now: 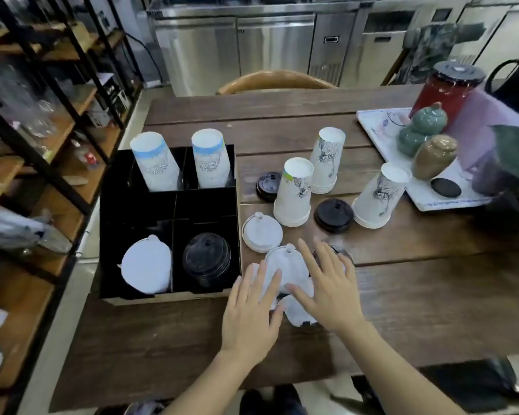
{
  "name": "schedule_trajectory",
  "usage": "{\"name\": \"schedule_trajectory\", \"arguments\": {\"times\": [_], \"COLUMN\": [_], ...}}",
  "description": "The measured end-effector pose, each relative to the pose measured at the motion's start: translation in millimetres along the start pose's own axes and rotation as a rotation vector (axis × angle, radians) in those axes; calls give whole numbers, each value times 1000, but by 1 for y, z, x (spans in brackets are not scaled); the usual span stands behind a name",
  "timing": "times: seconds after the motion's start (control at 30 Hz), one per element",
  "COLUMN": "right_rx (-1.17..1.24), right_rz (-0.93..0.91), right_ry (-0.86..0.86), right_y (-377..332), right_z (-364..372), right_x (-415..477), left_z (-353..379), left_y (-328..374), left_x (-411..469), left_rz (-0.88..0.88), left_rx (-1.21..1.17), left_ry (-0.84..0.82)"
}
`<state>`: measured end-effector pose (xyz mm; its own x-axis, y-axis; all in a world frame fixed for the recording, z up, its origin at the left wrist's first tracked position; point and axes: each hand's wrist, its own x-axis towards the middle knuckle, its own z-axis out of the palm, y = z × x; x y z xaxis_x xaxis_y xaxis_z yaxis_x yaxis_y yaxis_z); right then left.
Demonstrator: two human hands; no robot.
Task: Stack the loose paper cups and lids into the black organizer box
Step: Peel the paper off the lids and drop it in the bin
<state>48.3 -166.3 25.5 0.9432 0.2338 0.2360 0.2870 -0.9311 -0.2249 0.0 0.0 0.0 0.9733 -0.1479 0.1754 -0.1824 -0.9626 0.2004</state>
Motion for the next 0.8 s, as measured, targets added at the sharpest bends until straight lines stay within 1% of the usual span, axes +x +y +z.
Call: {"name": "schedule_trajectory", "arguments": {"times": [0.03,0.2,0.3,0.4,0.5,0.63,0.73,0.8], "right_rx": [12,-54,-130,-172,-138,29,175,254], "right_rz": [5,76,95,139,149,215,347,313], "right_ry": [-13,-59,-75,-114,-182,-257,-278,-257], "right_y": [0,-7,-6,-4,-2,1,-2,-6], "right_z": [5,21,26,30,31,22,15,13], "right_x": [-6,-32,-37,-41,-43,-36,-25,-20], "left_z": [3,18,20,21,13,2,-12,-20], "left_y": [1,0,-4,-7,-6,-2,0,-3], "left_x": [-2,-12,-12,-13,-13,-12,-11,-10], "left_rz": [1,36,35,21,6,-154,-350,-487], "left_rx": [-7,86,132,123,102,-55,-305,-478], "left_ry": [-42,-106,-89,-57,-113,-115,-65,8]}}
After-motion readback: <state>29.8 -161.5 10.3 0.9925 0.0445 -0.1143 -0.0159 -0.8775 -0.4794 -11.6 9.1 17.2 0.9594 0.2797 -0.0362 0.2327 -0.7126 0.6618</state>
